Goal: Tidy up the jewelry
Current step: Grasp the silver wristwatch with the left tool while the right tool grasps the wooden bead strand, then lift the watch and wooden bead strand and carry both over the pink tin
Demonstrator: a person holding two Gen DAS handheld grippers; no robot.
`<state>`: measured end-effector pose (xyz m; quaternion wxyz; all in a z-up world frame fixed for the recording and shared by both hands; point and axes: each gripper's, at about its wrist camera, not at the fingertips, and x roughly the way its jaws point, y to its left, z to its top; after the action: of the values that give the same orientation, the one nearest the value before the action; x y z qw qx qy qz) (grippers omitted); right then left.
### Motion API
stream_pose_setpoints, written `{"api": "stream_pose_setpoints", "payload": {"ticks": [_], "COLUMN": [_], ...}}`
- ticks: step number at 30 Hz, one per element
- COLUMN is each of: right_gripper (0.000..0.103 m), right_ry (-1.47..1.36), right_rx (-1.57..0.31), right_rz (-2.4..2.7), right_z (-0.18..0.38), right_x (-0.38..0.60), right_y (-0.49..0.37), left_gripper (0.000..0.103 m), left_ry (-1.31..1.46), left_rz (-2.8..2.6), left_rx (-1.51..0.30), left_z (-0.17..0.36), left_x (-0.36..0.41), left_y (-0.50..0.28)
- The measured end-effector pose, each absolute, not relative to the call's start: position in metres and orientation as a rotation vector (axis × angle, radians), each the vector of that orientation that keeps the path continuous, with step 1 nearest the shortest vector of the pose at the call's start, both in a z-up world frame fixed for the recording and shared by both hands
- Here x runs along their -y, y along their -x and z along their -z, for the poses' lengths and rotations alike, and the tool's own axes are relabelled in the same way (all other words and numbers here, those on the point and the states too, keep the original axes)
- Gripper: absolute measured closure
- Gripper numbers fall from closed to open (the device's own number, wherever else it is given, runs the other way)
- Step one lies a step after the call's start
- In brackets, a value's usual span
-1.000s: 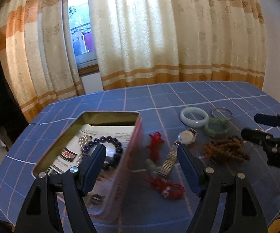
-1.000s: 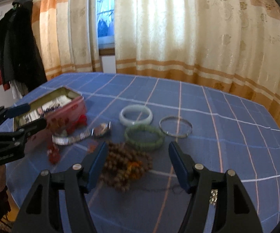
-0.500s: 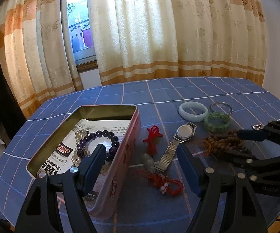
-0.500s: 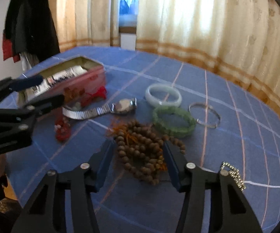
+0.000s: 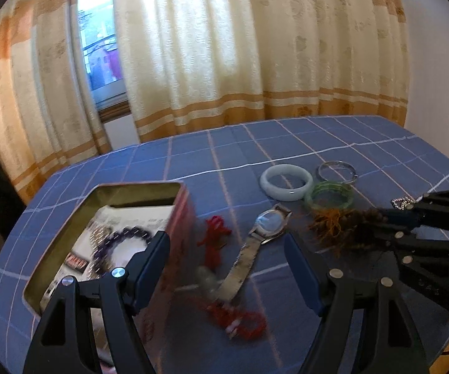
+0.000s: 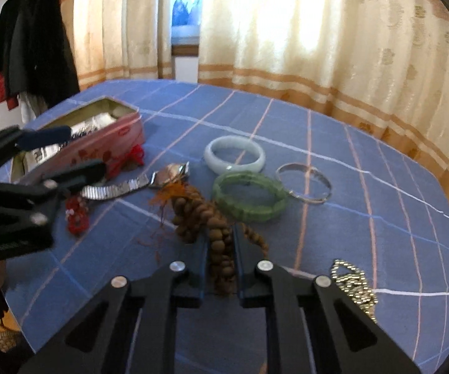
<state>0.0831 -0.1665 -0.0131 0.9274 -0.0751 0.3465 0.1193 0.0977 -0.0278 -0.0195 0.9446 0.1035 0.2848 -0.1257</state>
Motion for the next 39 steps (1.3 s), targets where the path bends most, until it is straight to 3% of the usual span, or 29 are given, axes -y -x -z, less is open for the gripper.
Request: {"api": "stream_pose_setpoints", "payload": {"ticks": [10, 11, 13, 23, 24, 26, 28, 39], "right_gripper": [0.087, 0.087, 0.087, 0.087, 0.087, 0.087, 0.087, 0.087], "right_ry": [0.066, 0.068, 0.059, 0.042, 0.039, 0.031, 0.026, 0.018], "right_rx": [-0.635, -0.630, -0.633, -0.641, -0.638, -0.625, -0.612, -0.602], "right_rz": [-0.127, -0.123, -0.126, -0.136, -0.134, -0.130, -0.124, -0.119], "right_z": [0.002, 0.001, 0.002, 0.003, 0.003, 0.002, 0.001, 0.000], "right_x": [0.196, 0.196, 0.197, 0.200, 0.201, 0.201, 0.202, 0.205], "right_y": [-0.088, -0.087, -0.088, -0.089, -0.089, -0.087, -0.085, -0.086], "left_gripper": [0.028, 0.031, 0.052, 0.058, 0.068, 0.072, 0.083, 0.094], "left_ry": [-0.263, -0.273, -0.279, -0.242, -0.236, -0.229, -0.239, -0.255], "left_rz": [0.361, 0.364, 0.379, 0.421, 0.413, 0.422, 0.419, 0.386], "left_rx": [-0.711, -0.714, -0.738, -0.819, -0.813, -0.805, -0.771, -0.687], "left_z": [0.035, 0.037, 0.040, 0.050, 0.050, 0.048, 0.045, 0.035], "left_x": [0.069, 0.072, 0.077, 0.076, 0.075, 0.074, 0.075, 0.073], "left_y": [-0.142, -0.145, -0.151, -0.166, -0.166, -0.165, -0.160, -0.150]}}
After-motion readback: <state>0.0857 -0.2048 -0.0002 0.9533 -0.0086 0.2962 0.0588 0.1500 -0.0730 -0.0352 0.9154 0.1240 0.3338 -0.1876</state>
